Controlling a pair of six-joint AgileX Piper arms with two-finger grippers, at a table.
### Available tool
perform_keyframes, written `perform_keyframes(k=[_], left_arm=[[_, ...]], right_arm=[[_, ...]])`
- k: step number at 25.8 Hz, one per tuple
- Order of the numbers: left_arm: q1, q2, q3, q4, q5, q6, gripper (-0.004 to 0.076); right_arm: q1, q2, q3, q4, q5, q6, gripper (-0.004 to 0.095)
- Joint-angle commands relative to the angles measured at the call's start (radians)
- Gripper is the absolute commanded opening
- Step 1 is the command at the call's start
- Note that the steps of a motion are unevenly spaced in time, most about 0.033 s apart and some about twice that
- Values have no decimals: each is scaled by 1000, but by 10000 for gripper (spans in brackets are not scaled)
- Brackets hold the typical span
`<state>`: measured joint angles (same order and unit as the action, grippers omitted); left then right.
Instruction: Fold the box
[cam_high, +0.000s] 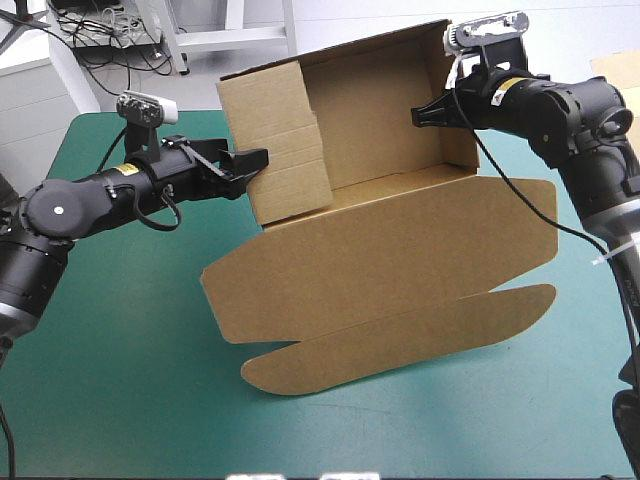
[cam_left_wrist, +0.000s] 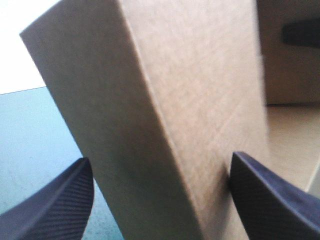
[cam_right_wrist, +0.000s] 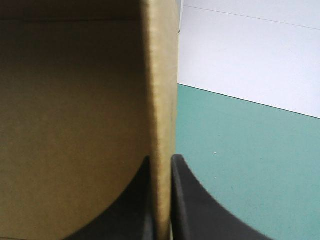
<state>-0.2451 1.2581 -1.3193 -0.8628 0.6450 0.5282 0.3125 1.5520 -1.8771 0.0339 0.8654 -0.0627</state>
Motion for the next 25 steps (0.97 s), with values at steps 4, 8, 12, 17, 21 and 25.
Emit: perform_keyframes(k=[4,8,12,17,21,25], left_arm=[[-114,1,-86,412,-129,-347,498],[-159,37,-107,597,-144,-536,461],[-182,68,-109,722,-180,-711,456],[-185,103,-109,831,-178,-840,440],[-185,124,-109,863,-194,-872,302],[-185,156,-109,863,-181,-872,118]], right_arm=[[4,-30,-29,34,-83,68,-14],[5,-16,-29,46,-102,108,-14],[5,-4,-29,40,-131,127,-14],[5,33,-29,39,-126,143,-14],[5,86,-27,49,-91,145,-14],[5,127,-27,77,-69,145,-14]])
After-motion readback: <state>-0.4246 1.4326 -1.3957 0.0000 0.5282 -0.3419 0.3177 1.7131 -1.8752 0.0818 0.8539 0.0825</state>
